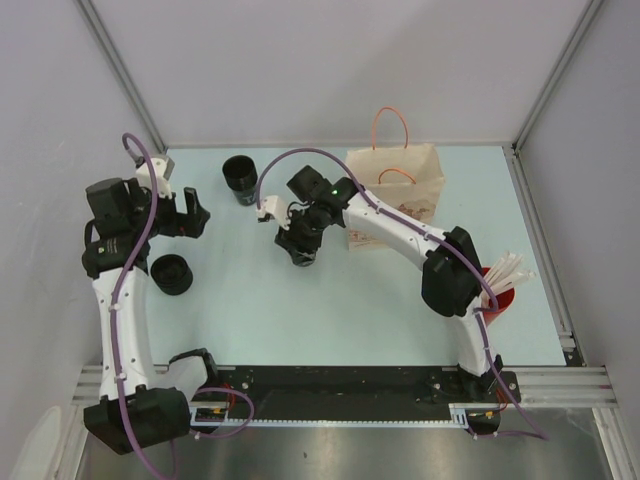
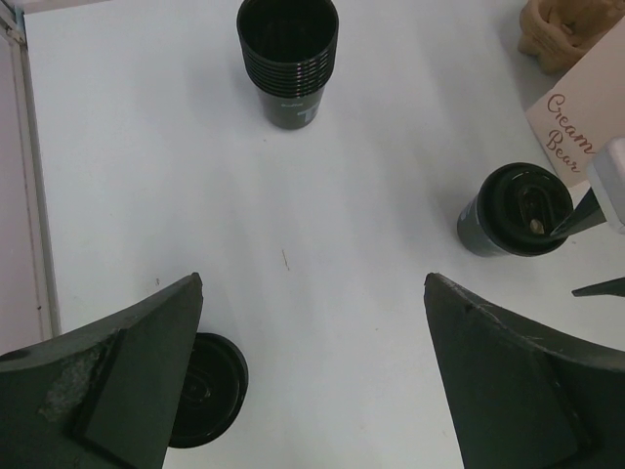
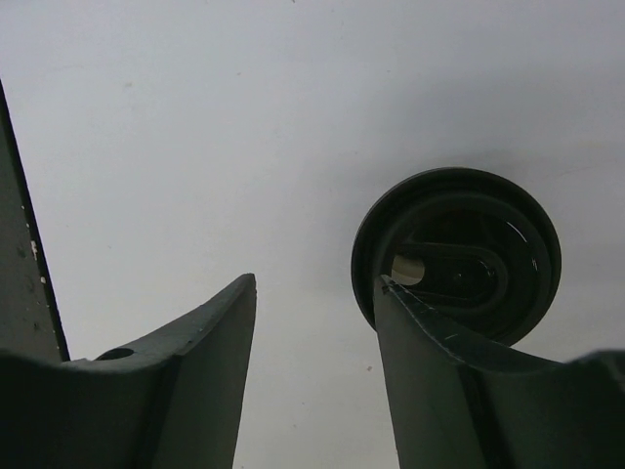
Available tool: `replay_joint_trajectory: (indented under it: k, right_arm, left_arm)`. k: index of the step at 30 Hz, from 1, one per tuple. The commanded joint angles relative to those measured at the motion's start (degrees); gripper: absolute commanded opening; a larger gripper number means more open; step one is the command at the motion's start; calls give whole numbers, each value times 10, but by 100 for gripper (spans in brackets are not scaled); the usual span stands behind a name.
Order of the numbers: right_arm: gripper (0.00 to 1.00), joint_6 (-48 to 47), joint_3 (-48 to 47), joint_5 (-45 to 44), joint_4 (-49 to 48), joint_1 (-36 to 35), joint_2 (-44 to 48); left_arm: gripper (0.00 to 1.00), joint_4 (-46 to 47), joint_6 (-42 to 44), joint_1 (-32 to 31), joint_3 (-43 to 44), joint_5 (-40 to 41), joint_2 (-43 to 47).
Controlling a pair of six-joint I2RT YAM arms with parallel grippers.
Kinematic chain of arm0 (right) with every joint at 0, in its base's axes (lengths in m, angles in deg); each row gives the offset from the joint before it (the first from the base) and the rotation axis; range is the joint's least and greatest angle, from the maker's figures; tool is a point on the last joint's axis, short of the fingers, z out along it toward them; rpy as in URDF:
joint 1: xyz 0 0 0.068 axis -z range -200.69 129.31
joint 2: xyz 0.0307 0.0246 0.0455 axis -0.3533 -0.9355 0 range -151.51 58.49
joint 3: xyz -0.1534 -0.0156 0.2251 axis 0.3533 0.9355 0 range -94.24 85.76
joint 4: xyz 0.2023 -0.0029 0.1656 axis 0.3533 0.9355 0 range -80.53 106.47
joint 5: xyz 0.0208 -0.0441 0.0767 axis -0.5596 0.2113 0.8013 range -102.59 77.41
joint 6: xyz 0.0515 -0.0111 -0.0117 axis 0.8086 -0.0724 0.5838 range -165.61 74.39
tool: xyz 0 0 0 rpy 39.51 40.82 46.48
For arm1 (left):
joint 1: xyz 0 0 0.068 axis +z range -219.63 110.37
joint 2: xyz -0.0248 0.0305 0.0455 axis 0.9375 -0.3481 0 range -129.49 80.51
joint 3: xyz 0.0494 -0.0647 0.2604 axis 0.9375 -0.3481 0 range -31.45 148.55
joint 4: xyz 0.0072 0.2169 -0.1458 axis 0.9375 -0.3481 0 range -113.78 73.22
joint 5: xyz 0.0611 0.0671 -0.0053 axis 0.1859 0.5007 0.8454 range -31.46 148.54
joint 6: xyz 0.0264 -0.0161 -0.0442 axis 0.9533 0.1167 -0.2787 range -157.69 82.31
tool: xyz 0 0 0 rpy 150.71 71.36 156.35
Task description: Pack the takeout coffee
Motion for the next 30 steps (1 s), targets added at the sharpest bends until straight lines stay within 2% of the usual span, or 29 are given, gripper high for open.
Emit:
replay_joint_trajectory:
  k: [1, 10, 18, 30]
  right_arm:
    - [54, 9, 3, -25, -28, 2, -2]
    - [49, 3, 9, -44, -47, -2, -10]
    - [49, 7, 15, 20, -43, -5, 31]
    - [46, 49, 24, -46, -100, -2, 31]
  left_arm:
    - [99, 27, -19, 7, -9, -20, 21]
    - [99, 36, -21, 8, -22, -22, 29]
    - [99, 40, -23, 9, -24, -24, 28]
    - [100, 42, -26, 11, -29, -25, 28]
